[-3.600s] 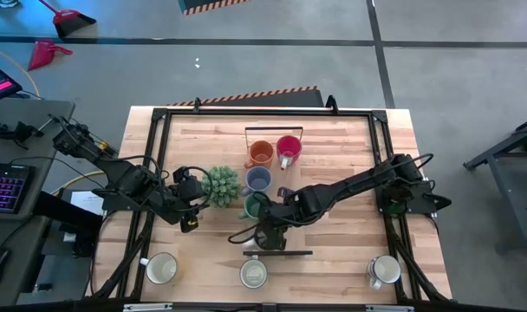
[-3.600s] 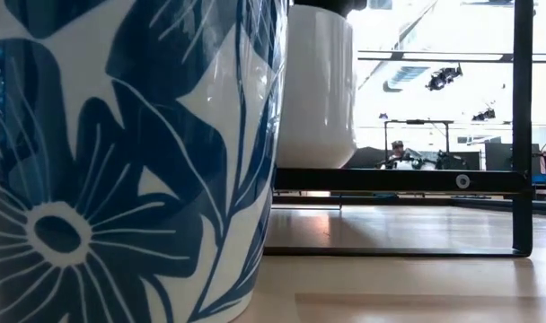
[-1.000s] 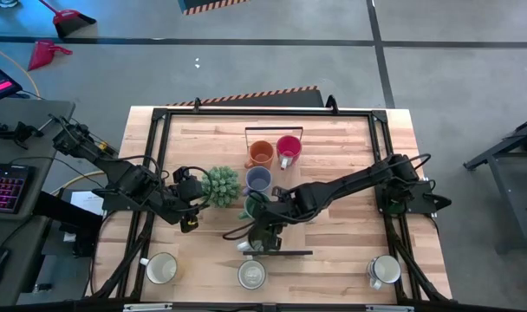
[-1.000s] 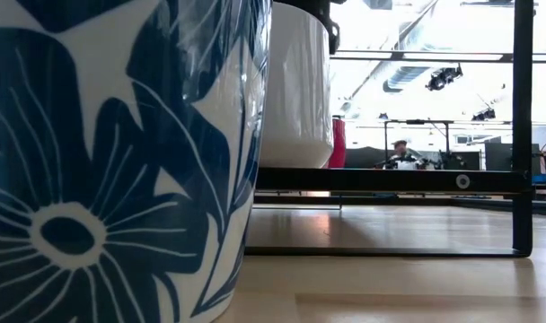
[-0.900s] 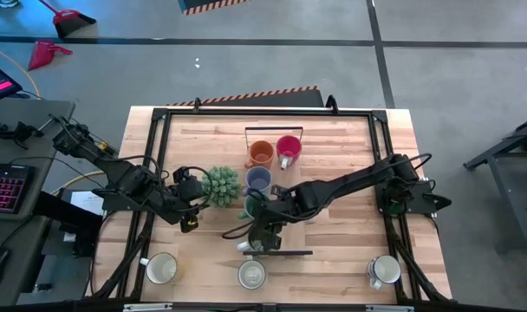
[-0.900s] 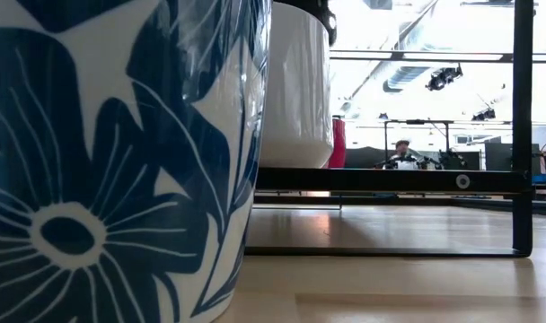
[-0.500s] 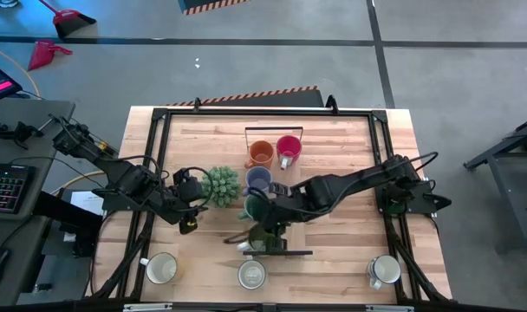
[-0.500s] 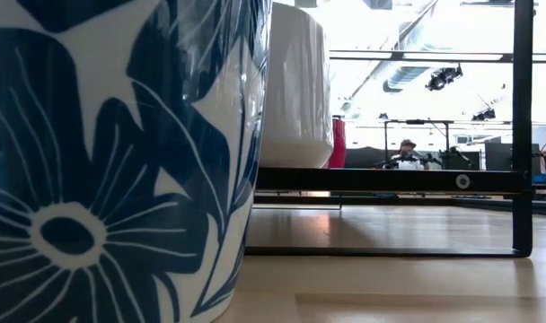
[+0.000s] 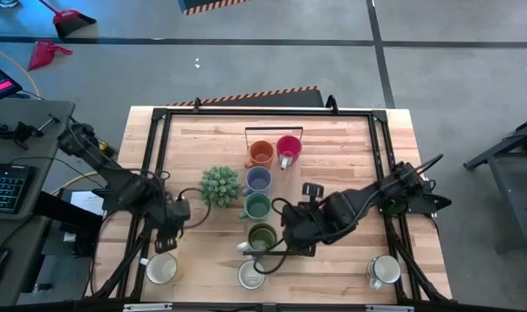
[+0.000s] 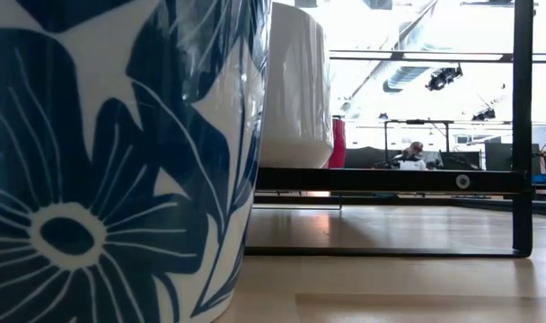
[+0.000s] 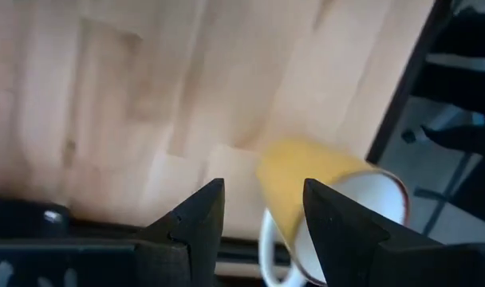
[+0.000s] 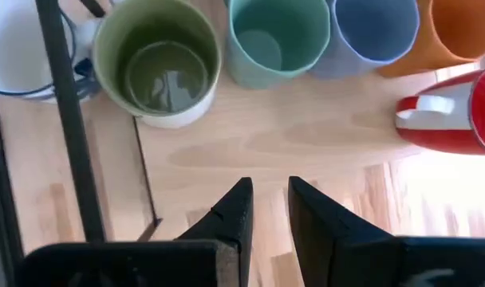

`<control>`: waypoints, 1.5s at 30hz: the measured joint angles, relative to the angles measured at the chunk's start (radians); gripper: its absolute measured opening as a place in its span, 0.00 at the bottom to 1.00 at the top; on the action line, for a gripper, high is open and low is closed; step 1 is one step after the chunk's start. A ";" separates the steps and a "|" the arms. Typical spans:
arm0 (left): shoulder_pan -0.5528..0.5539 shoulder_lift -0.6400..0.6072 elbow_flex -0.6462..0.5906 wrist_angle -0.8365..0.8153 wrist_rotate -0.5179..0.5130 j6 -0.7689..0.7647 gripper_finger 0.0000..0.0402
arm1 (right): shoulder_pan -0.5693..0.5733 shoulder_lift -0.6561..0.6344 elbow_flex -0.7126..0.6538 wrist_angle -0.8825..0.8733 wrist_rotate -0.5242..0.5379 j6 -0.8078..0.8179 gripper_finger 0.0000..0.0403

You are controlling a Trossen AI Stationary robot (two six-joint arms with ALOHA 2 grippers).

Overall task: Place coffee mugs
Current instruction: Put the yellow mug on the shelf

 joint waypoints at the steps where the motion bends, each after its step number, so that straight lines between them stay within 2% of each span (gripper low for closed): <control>1: -0.023 0.014 0.000 0.012 0.005 -0.020 0.40 | 0.009 0.000 0.000 0.002 0.009 0.009 0.15; 8: -0.174 0.121 0.000 0.061 0.047 -0.136 0.40 | 0.057 -0.009 0.000 0.002 0.110 0.066 0.15; 13: -0.220 0.174 0.000 0.059 0.047 -0.172 0.43 | 0.076 -0.009 0.000 0.002 0.116 0.096 0.15; 20: -0.225 0.238 0.000 0.059 0.037 -0.186 0.45 | 0.091 -0.009 0.000 0.002 0.100 0.133 0.15; 26: -0.225 0.274 0.000 0.060 -0.053 -0.187 0.45 | 0.100 -0.009 0.000 0.002 0.094 0.145 0.15; 45: -0.205 0.370 0.000 0.142 -0.054 -0.063 0.45 | 0.150 -0.009 0.000 0.002 0.074 0.145 0.15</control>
